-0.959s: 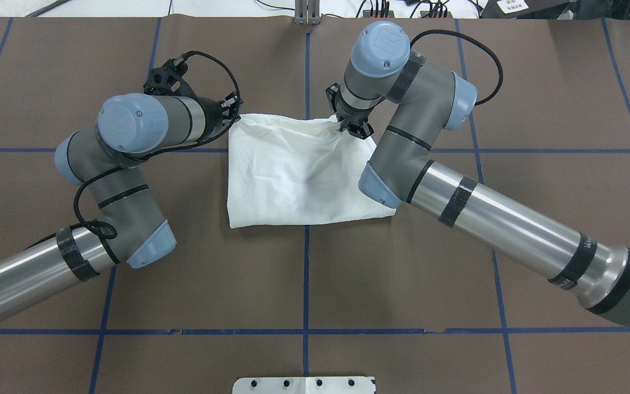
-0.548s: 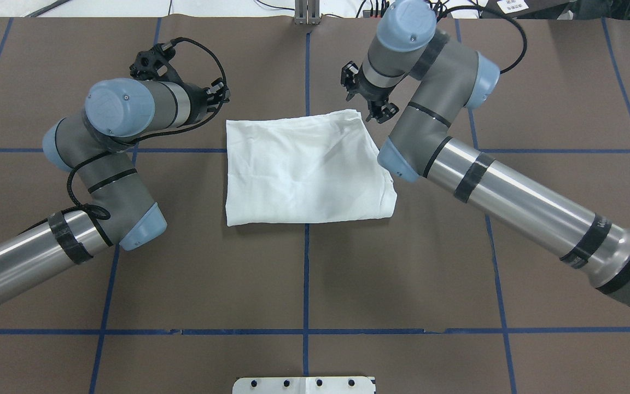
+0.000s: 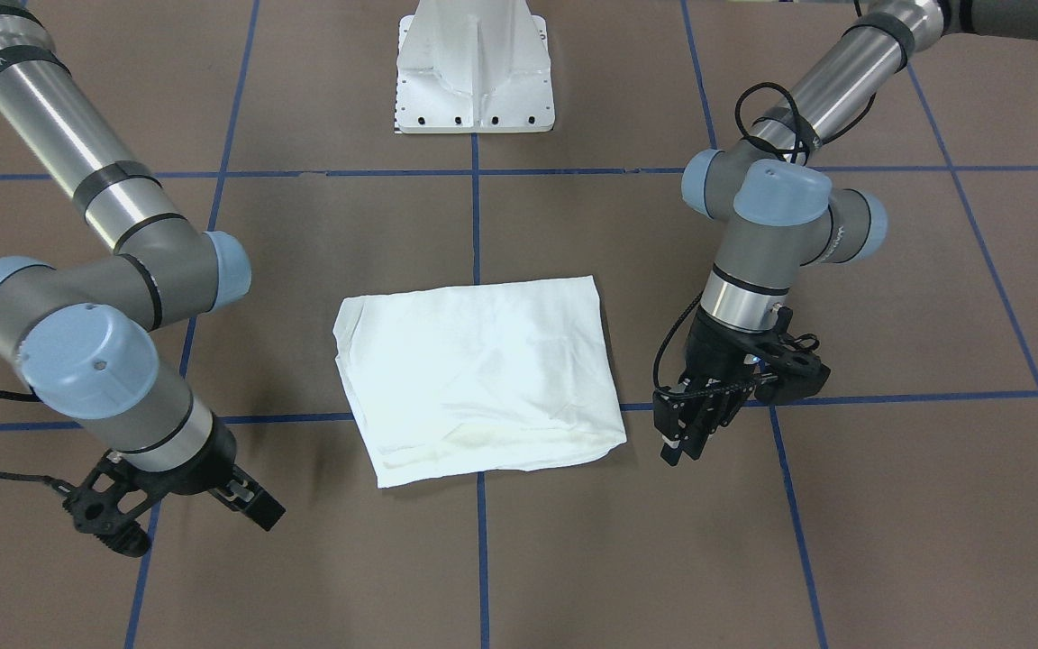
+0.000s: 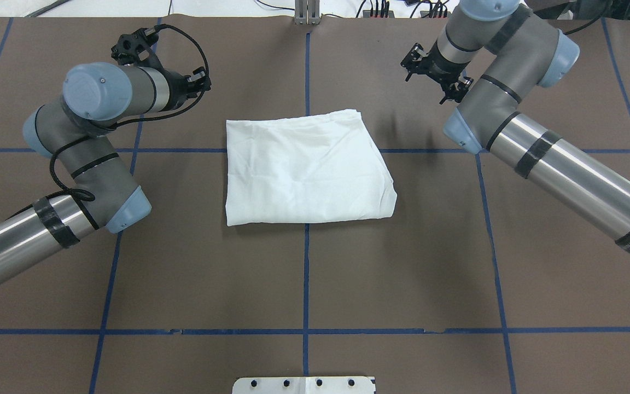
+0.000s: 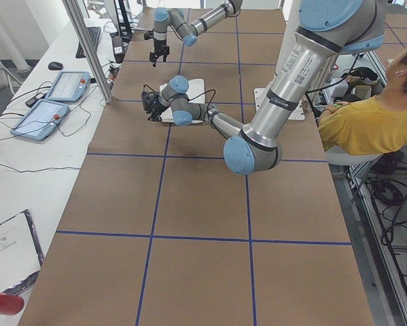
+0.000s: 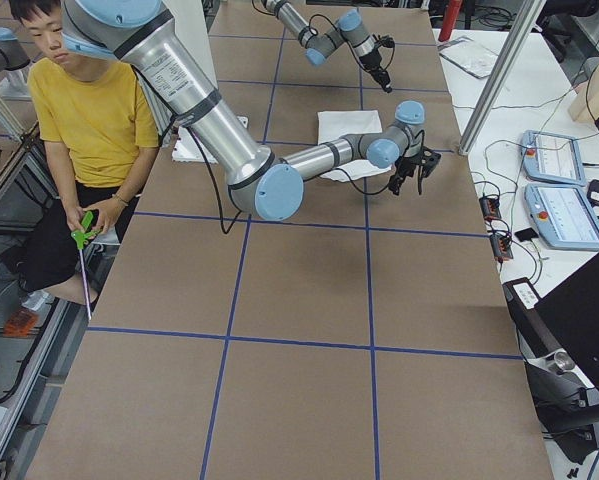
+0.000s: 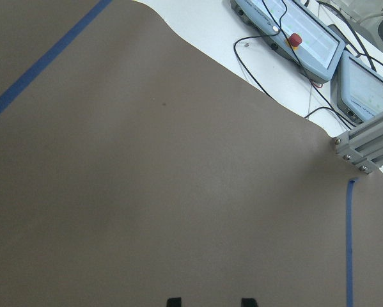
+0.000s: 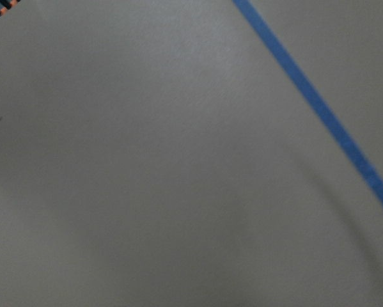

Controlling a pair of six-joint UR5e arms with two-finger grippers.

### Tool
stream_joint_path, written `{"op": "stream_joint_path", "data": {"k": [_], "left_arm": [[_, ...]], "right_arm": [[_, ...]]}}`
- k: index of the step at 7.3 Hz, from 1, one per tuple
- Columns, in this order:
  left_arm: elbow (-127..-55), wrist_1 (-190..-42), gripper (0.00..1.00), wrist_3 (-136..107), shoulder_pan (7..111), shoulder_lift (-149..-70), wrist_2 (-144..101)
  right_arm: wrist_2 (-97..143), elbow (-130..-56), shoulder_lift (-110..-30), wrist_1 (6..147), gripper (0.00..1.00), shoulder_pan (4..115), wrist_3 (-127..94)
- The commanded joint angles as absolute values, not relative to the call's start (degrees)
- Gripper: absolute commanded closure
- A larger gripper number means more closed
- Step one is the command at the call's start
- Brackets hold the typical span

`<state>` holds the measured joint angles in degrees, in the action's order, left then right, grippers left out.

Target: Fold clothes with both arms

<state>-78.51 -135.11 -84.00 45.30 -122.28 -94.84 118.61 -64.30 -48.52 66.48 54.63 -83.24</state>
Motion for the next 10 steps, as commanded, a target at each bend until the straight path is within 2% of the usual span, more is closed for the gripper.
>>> {"op": "stream_joint_path", "data": {"k": [1, 3, 4, 7, 10], "left_arm": [[-81.98, -135.09, 0.57, -66.19, 51.47, -116.58, -106.90], [-82.44, -134.30, 0.37, -45.01, 60.95, -110.68, -117.83], [-82.35, -133.86, 0.00, -37.60, 64.82, -108.04, -119.08], [-81.13, -133.95, 0.00, -16.77, 77.22, -98.91, -133.36], [-84.10, -131.76, 0.00, -15.56, 83.67, -97.29, -137.46]], "right_arm": [[122.93, -65.65, -54.55, 66.62, 0.00, 61.31, -67.92], [128.12, -65.83, -61.22, 66.97, 0.00, 70.53, -46.35], [129.10, -65.83, -65.00, 67.06, 0.00, 74.75, -36.23], [130.78, -66.09, -74.15, 67.06, 0.00, 81.73, -19.18], [138.33, -69.07, -79.71, 66.71, 0.00, 84.72, -13.10]]}}
